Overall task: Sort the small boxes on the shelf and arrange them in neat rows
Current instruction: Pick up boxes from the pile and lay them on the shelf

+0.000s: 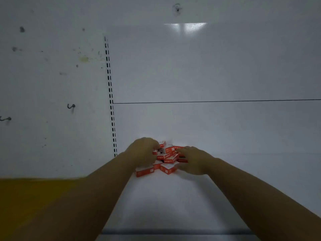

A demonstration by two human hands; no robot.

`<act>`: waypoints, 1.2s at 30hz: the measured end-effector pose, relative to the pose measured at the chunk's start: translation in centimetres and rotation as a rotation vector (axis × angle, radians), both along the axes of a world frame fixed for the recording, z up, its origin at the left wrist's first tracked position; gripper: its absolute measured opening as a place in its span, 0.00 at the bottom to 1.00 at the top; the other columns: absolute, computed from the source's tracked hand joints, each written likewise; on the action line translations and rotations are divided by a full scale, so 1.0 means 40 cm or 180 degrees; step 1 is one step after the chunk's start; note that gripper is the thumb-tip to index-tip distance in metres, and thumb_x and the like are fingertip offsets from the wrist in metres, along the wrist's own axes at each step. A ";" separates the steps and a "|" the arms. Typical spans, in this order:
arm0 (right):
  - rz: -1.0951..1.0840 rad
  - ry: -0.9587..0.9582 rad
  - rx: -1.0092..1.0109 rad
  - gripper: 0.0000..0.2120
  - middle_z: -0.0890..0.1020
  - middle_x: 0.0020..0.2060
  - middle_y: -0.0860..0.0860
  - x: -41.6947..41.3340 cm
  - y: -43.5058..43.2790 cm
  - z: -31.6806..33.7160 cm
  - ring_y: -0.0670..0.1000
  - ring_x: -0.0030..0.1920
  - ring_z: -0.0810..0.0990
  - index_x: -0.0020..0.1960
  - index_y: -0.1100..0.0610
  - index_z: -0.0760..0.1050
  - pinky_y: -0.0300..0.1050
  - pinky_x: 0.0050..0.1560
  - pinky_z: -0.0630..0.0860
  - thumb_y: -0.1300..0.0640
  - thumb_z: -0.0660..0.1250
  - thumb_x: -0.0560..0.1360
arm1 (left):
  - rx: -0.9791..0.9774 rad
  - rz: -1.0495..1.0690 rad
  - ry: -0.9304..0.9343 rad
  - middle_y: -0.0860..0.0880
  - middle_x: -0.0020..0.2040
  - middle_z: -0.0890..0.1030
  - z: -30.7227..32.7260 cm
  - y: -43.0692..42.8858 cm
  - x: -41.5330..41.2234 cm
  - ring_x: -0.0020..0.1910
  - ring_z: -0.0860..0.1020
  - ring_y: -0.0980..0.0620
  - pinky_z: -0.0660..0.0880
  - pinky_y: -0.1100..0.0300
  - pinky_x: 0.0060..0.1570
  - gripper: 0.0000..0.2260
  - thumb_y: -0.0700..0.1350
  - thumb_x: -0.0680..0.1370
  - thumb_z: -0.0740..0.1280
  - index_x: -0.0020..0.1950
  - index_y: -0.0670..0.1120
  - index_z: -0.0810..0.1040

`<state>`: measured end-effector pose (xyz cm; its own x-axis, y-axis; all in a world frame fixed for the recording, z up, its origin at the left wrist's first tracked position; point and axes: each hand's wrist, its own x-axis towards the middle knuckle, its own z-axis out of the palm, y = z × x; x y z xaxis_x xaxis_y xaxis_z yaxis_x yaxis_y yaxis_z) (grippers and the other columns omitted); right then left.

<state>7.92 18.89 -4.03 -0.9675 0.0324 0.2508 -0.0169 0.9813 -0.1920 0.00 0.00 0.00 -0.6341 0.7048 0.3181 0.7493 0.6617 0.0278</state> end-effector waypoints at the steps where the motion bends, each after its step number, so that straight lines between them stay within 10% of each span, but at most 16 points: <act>1: -0.0066 0.0078 -0.0094 0.25 0.74 0.62 0.49 -0.005 0.000 -0.003 0.50 0.59 0.73 0.68 0.46 0.66 0.43 0.55 0.67 0.42 0.64 0.72 | 0.0170 0.0111 0.0016 0.49 0.54 0.78 -0.004 0.015 -0.003 0.52 0.74 0.50 0.72 0.56 0.51 0.13 0.43 0.73 0.64 0.56 0.49 0.77; 10: -0.0348 0.0066 -0.0868 0.19 0.80 0.56 0.49 -0.095 0.015 -0.062 0.50 0.55 0.78 0.62 0.49 0.72 0.48 0.57 0.74 0.43 0.63 0.73 | 0.0286 0.0636 -0.0675 0.49 0.39 0.79 -0.072 0.106 -0.055 0.35 0.75 0.54 0.71 0.63 0.34 0.08 0.47 0.73 0.66 0.47 0.43 0.79; 19: -0.0806 0.0102 -0.1430 0.20 0.81 0.52 0.53 -0.164 0.028 -0.090 0.51 0.51 0.79 0.57 0.56 0.76 0.46 0.55 0.75 0.44 0.54 0.79 | 0.0334 0.0815 -0.0813 0.52 0.38 0.76 -0.096 0.152 -0.075 0.34 0.77 0.54 0.75 0.61 0.39 0.10 0.53 0.76 0.63 0.47 0.47 0.75; 29: -0.0900 0.0198 -0.2887 0.08 0.79 0.34 0.46 -0.184 0.041 -0.071 0.44 0.35 0.79 0.37 0.51 0.74 0.36 0.35 0.74 0.61 0.70 0.69 | 0.0545 0.0768 -0.0678 0.51 0.40 0.79 -0.098 0.161 -0.087 0.36 0.76 0.55 0.73 0.62 0.39 0.07 0.48 0.73 0.68 0.45 0.45 0.77; 36: -0.1183 -0.0037 -0.4004 0.06 0.83 0.36 0.60 -0.114 0.069 -0.054 0.52 0.29 0.80 0.44 0.65 0.77 0.41 0.27 0.75 0.67 0.72 0.67 | 0.0627 0.0295 -0.0965 0.48 0.46 0.82 -0.088 0.123 -0.073 0.38 0.77 0.55 0.72 0.65 0.35 0.14 0.45 0.69 0.72 0.53 0.44 0.80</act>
